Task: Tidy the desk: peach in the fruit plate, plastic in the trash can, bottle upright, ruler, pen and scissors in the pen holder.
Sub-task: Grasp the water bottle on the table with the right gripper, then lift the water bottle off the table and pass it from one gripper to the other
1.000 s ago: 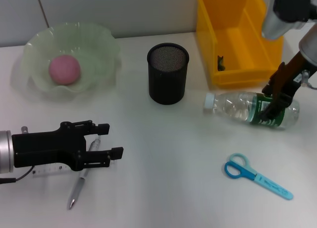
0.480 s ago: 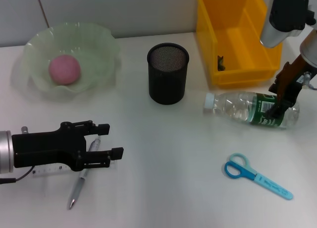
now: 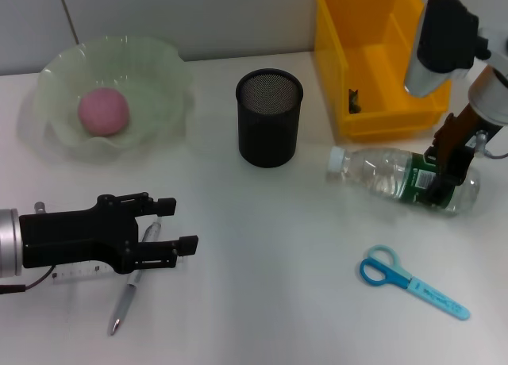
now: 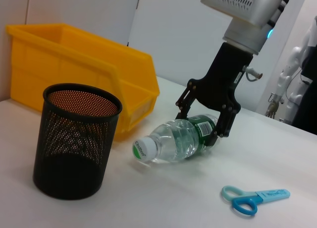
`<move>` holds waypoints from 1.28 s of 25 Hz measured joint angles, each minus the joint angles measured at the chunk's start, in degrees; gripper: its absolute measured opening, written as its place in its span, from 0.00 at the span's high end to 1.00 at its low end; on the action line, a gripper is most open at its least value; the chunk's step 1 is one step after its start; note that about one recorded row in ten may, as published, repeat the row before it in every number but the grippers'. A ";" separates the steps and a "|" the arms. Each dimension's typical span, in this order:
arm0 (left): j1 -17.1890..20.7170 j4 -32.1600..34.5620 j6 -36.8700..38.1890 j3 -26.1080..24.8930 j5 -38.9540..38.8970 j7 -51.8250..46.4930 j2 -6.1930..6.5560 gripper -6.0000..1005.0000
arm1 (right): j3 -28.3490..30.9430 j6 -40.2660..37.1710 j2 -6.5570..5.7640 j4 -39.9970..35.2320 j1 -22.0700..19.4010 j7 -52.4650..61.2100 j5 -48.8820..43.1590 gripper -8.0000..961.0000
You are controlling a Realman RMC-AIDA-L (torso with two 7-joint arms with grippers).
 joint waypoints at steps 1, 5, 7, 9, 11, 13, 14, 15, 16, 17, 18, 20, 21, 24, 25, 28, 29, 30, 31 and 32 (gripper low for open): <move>-0.01 0.00 0.00 0.00 0.00 0.00 0.00 0.27 | -0.17 0.27 0.14 0.25 -0.03 0.00 -0.08 0.17; -0.07 0.00 0.00 0.00 0.00 0.00 0.00 0.27 | -0.58 0.97 0.48 0.94 -0.29 -0.03 -0.14 0.17; -0.11 0.00 0.00 0.00 0.00 0.00 0.03 0.27 | -0.75 1.34 0.66 1.29 -0.42 -0.04 -0.16 0.16; -0.12 0.00 0.00 0.00 0.00 0.00 0.07 0.27 | -0.78 1.60 0.85 1.67 -0.50 -0.07 -0.17 0.16; -0.12 0.00 0.00 0.00 0.00 0.00 0.20 0.27 | -0.78 1.94 0.92 1.99 -0.61 -0.10 -0.17 0.16; -0.11 0.00 0.00 0.00 0.00 0.00 0.22 0.28 | -0.78 2.07 0.92 2.01 -0.65 -0.10 -0.17 0.16; -0.09 0.00 0.00 0.00 0.00 0.00 0.24 0.28 | -0.77 2.16 0.93 2.03 -0.68 -0.09 -0.17 0.17; -0.07 0.00 0.00 0.00 0.00 0.00 0.27 0.28 | -0.77 2.22 0.95 2.05 -0.69 -0.09 -0.18 0.17; -0.06 0.00 0.00 0.00 0.00 0.00 0.33 0.28 | -0.75 2.27 0.98 2.08 -0.72 -0.06 -0.22 0.17; -0.06 0.00 0.00 0.00 0.00 0.00 0.33 0.28 | -0.75 2.27 0.98 2.08 -0.72 -0.06 -0.22 0.17; -0.07 0.00 0.00 0.00 0.00 0.00 0.35 0.28 | -0.76 2.27 0.99 2.09 -0.74 0.00 -0.26 0.17; -0.09 0.00 0.00 0.00 0.00 0.00 0.35 0.28 | -0.75 2.30 1.03 2.09 -0.77 0.17 -0.50 0.17; -0.09 0.00 0.00 0.00 0.00 0.00 0.36 0.28 | -0.75 2.34 1.07 2.09 -0.81 0.24 -0.66 0.17; -0.12 0.00 0.00 0.00 0.00 0.00 0.36 0.28 | -0.75 2.38 1.09 2.09 -0.93 0.28 -0.70 0.17; -0.12 0.00 0.00 0.00 0.00 0.00 0.36 0.28 | -0.75 2.38 1.09 2.09 -0.93 0.28 -0.70 0.17; -0.12 0.00 0.00 0.00 0.00 0.00 0.42 0.28 | -0.75 2.59 1.10 2.02 -1.15 0.30 -0.85 0.17; -0.12 0.00 0.00 0.00 0.00 0.00 0.43 0.28 | -0.75 2.82 1.12 1.98 -1.20 0.31 -0.98 0.17; -0.12 0.00 0.00 0.00 0.00 0.00 0.43 0.28 | -0.75 2.82 1.12 1.98 -1.20 0.31 -0.98 0.17; -0.12 0.00 0.00 0.00 0.00 0.00 0.44 0.28 | -0.75 3.00 1.32 1.82 -1.25 0.33 -1.21 0.17; -0.14 0.00 0.00 -0.04 0.00 0.00 0.44 0.28 | -0.75 3.00 1.32 1.82 -1.25 0.33 -1.21 0.17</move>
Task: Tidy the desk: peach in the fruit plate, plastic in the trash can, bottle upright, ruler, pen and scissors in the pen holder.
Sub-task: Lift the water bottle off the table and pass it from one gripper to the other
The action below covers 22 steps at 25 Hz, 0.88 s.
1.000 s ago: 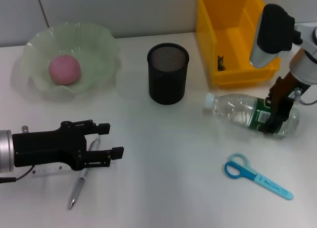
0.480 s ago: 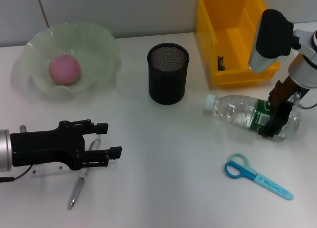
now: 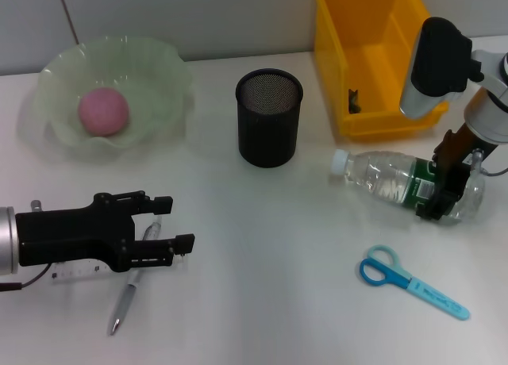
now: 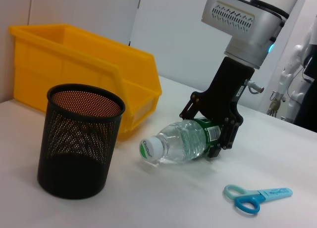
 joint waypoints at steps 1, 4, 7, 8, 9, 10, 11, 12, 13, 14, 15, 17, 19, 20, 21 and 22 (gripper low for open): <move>0.00 0.00 0.00 0.00 0.00 0.00 0.00 0.28 | 0.00 0.04 0.13 -0.12 -0.04 0.00 -0.09 0.17; -0.06 0.00 0.00 -0.05 0.00 0.00 0.00 0.28 | 0.00 0.52 0.37 -0.32 -0.21 -0.05 -0.16 0.17; -0.07 0.00 0.00 -0.05 0.00 0.00 0.00 0.29 | 0.00 1.18 0.42 -0.29 -0.35 -0.08 -0.16 0.17; -0.09 0.00 0.00 -0.05 0.00 0.00 0.01 0.29 | 0.00 1.34 0.47 -0.37 -0.48 -0.08 -0.16 0.17; -0.09 0.00 0.00 -0.05 0.00 0.00 0.01 0.29 | 0.00 1.34 0.47 -0.37 -0.48 -0.08 -0.16 0.18; -0.13 0.00 0.00 -0.08 0.00 0.00 0.00 0.29 | 0.01 1.34 0.51 -0.56 -0.59 -0.09 -0.12 0.18; -0.13 0.00 0.00 -0.08 0.00 0.00 0.00 0.29 | 0.01 1.34 0.51 -0.56 -0.59 -0.09 -0.12 0.19; -0.14 0.00 0.00 -0.12 0.00 0.00 0.00 0.29 | 0.24 1.36 0.66 -0.99 -0.77 -0.18 0.01 0.19; -0.14 0.00 0.00 -0.12 0.00 0.00 0.00 0.29 | 0.24 1.36 0.66 -0.99 -0.77 -0.18 0.01 0.19; -0.16 0.00 0.00 -0.14 0.00 0.00 0.01 0.29 | 0.53 1.37 0.83 -1.78 -1.22 -0.36 0.41 0.19; -0.16 0.00 0.00 -0.14 0.00 0.00 0.01 0.29 | 0.53 1.37 0.83 -1.78 -1.22 -0.36 0.41 0.19; -0.22 0.00 0.00 -0.16 0.00 0.00 0.08 0.29 | 0.55 1.28 1.15 -3.68 -2.31 -0.93 1.89 0.19; -0.23 0.00 0.00 -0.16 0.00 0.00 0.08 0.29 | 0.55 1.15 1.25 -4.61 -2.90 -1.23 2.77 0.19; -0.23 0.00 0.00 -0.16 0.00 0.00 0.09 0.29 | 0.55 1.15 1.25 -4.61 -2.90 -1.23 2.77 0.19; -0.24 0.00 0.00 -0.16 0.00 0.00 0.12 0.29 | 0.55 1.15 1.27 -4.93 -3.09 -1.30 3.07 0.20; -0.26 0.00 0.00 -0.15 0.00 0.00 0.13 0.29 | 0.56 1.14 1.29 -5.25 -3.37 -1.39 3.61 0.20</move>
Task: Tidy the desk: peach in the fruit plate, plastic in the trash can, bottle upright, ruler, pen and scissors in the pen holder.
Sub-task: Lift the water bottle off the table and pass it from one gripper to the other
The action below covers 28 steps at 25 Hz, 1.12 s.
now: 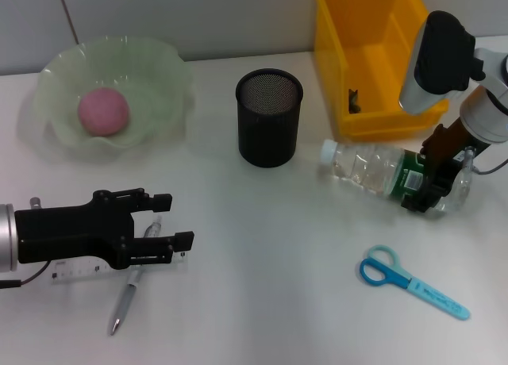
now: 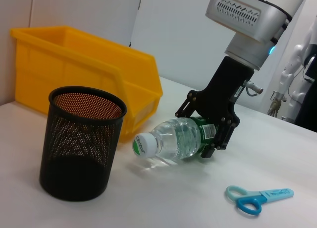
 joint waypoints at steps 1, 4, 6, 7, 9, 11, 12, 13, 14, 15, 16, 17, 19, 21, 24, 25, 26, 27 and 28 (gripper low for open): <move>-0.03 0.00 0.00 0.01 0.00 0.00 0.03 0.29 | 0.00 0.00 0.00 0.00 0.00 0.00 0.00 0.20; -0.03 0.00 0.00 0.01 0.00 0.00 0.03 0.29 | 0.02 -0.13 0.15 -1.08 -0.69 -0.32 1.06 0.20; -0.14 0.10 0.00 0.01 0.00 0.00 0.12 0.29 | -0.01 -0.53 0.41 -2.66 -1.45 -0.51 2.01 0.20; -0.14 0.10 0.00 0.01 0.00 0.00 0.12 0.29 | -0.01 -1.52 0.69 -4.65 -2.25 -0.90 3.31 0.20; -0.14 0.10 0.00 0.01 0.00 0.00 0.12 0.30 | 0.01 -2.20 0.77 -5.55 -2.67 -1.09 4.12 0.20; -0.24 0.13 -0.09 0.01 0.01 -0.25 0.19 0.30 | -0.01 -3.38 0.86 -7.15 -3.51 -1.33 5.87 0.20; -0.24 0.13 -0.09 0.01 0.01 -0.25 0.19 0.30 | -0.24 -4.05 1.03 -8.74 -4.61 -1.64 7.57 0.20; -0.28 0.13 -0.23 0.02 0.01 -0.45 0.22 0.30 | -0.24 -4.05 1.03 -8.74 -4.61 -1.64 7.57 0.20; -0.28 0.13 -0.23 0.02 0.01 -0.45 0.22 0.30 | -0.29 -4.34 1.22 -9.48 -5.27 -2.05 8.46 0.20; -0.28 0.13 -0.23 0.02 0.01 -0.45 0.22 0.30 | -0.19 -4.54 1.75 -10.98 -6.60 -3.21 10.12 0.20; -0.29 0.12 -0.33 -0.30 0.02 -0.56 0.23 0.30 | -0.19 -4.54 1.75 -10.98 -6.60 -3.21 10.12 0.20; -0.29 0.11 -0.26 -0.86 0.02 -0.55 0.23 0.30 | -0.01 -4.59 2.07 -12.46 -8.08 -4.45 12.61 0.20; -0.29 0.11 -0.26 -0.86 0.02 -0.55 0.23 0.30 | 0.00 -4.59 2.12 -12.98 -8.75 -5.04 14.21 0.20; -0.29 0.11 -0.14 -1.50 0.02 -0.51 0.23 0.30 | 0.01 -4.65 2.14 -13.62 -10.82 -7.50 19.72 0.20; -0.27 0.08 -0.02 -2.93 0.00 -0.55 0.16 0.30 | 0.02 -4.51 2.15 -13.70 -12.24 -9.40 23.12 0.20; -0.27 0.08 -0.01 -3.23 -0.01 -0.54 0.02 0.30 | 0.03 -3.94 2.19 -13.72 -13.64 -11.44 26.76 0.20; -0.26 0.08 0.00 -3.71 -0.03 -0.51 -0.11 0.30 | 0.03 -3.94 2.19 -13.72 -13.64 -11.44 26.76 0.20; -0.25 0.08 0.01 -4.31 -0.04 -0.42 -0.26 0.30 | 0.04 -3.66 2.20 -13.59 -14.31 -12.56 28.74 0.20; -0.25 0.08 0.02 -4.88 -0.06 -0.34 -0.36 0.30 | 0.05 -3.49 2.19 -13.48 -14.82 -13.36 30.24 0.20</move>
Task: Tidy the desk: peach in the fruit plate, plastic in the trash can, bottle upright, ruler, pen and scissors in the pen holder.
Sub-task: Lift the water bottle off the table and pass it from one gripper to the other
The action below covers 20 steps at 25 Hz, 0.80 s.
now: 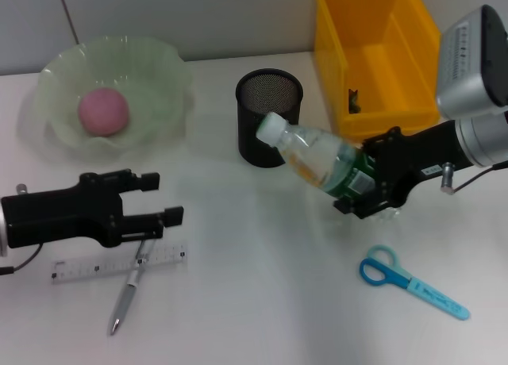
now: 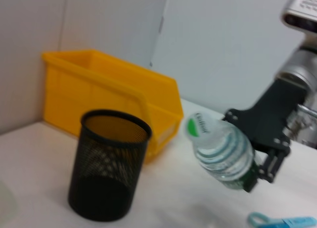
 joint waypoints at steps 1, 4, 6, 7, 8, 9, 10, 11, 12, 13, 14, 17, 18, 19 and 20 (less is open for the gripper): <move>0.02 0.00 0.05 -0.74 -0.01 0.10 -0.12 0.30 | 0.01 0.18 0.01 0.16 -0.63 -1.04 2.03 0.20; 0.07 0.00 0.47 -2.41 -0.05 0.29 -0.39 0.30 | -0.01 0.79 0.16 1.81 -2.48 -5.54 9.42 0.20; 0.26 0.00 1.01 -3.63 -0.43 0.36 -0.76 0.31 | -0.02 0.99 0.18 2.60 -2.68 -6.55 10.87 0.20; 0.50 -0.01 1.28 -3.94 -1.12 0.40 -0.90 0.31 | 0.01 1.36 0.18 4.36 -2.88 -8.32 13.74 0.20; 0.50 -0.01 1.28 -3.94 -1.12 0.40 -0.90 0.31 | 0.01 1.36 0.18 4.36 -2.88 -8.32 13.74 0.20; 0.69 -0.05 1.42 -3.97 -1.93 0.41 -0.92 0.31 | 0.01 1.68 0.22 6.02 -3.14 -10.35 16.72 0.20; 0.69 -0.05 1.42 -3.97 -1.93 0.41 -0.92 0.31 | 0.01 1.81 0.24 6.76 -3.30 -11.52 18.51 0.20; 1.08 -0.62 1.57 -3.99 -4.10 0.64 -0.93 0.31 | 0.01 1.81 0.24 6.76 -3.30 -11.52 18.51 0.20; 1.25 -1.30 1.61 -4.01 -5.44 0.95 -0.93 0.31 | -0.07 1.92 0.25 8.38 -3.66 -14.00 22.10 0.20; 1.25 -1.30 1.61 -4.01 -5.44 0.95 -0.93 0.31 | -0.07 1.92 0.25 8.38 -3.66 -14.00 22.10 0.20; 1.29 -1.77 1.76 -4.04 -6.34 1.27 -0.93 0.31 | -0.30 1.95 0.25 9.61 -3.76 -15.59 24.41 0.20; 1.36 -3.08 2.38 -4.08 -8.32 2.12 -0.92 0.31 | -0.61 1.82 0.24 11.69 -3.76 -18.28 27.81 0.20; 1.34 -3.98 2.92 -4.09 -9.52 2.92 -0.92 0.31 | -0.65 1.68 0.24 12.55 -3.72 -19.23 29.14 0.20; 1.34 -3.98 2.92 -4.09 -9.52 2.92 -0.92 0.31 | -0.66 1.53 0.24 13.25 -3.67 -20.14 30.38 0.20; 1.34 -3.98 2.92 -4.09 -9.52 2.92 -0.92 0.31 | -0.67 1.39 0.24 14.07 -3.58 -21.01 31.58 0.20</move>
